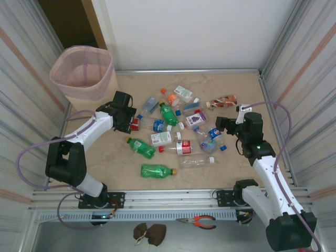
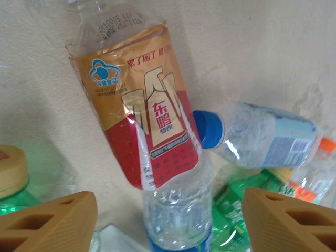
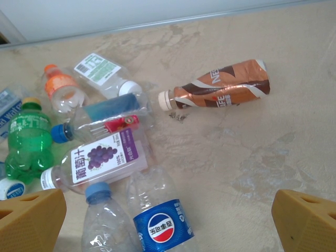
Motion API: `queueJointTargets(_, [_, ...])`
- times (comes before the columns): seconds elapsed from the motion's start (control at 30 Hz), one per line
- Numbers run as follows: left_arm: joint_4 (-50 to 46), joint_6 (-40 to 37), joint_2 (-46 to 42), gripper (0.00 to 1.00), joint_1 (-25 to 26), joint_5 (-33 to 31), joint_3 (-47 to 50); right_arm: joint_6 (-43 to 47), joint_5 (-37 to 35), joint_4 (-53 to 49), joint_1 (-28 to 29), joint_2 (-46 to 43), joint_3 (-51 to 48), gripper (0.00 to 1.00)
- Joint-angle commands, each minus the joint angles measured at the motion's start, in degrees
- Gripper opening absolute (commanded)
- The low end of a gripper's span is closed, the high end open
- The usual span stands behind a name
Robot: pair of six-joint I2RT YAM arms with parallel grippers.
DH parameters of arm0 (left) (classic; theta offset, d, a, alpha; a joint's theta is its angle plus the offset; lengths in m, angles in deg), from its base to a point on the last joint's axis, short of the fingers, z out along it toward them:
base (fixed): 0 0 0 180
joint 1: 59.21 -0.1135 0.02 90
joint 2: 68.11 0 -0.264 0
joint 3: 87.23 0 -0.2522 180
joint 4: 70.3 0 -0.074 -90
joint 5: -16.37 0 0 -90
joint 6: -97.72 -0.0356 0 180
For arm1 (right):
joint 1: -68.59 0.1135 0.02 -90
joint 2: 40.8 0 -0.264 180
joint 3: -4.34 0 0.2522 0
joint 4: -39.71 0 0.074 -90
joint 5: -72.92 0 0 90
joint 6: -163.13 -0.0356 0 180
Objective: Put the plastic bottles in the bin
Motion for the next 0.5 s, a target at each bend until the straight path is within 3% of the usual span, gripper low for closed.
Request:
queueJointTargets(0.0, [1.53,7.15,2.08,0.78,-0.30,-2.28,-0.26,0.30,0.63,0.38,0.33,-0.80,0.03,0.99])
queueJointTargets(0.17, [2.94,10.01,5.94,0.83,-0.87,-0.12,-1.07,0.39,0.48,0.27,0.33,-0.81,0.13,0.99])
queueJointTargets(0.47, [5.19,12.64,11.08,0.83,-1.69,1.72,-2.13,0.45,0.27,0.18,0.33,-0.63,-0.12,0.99])
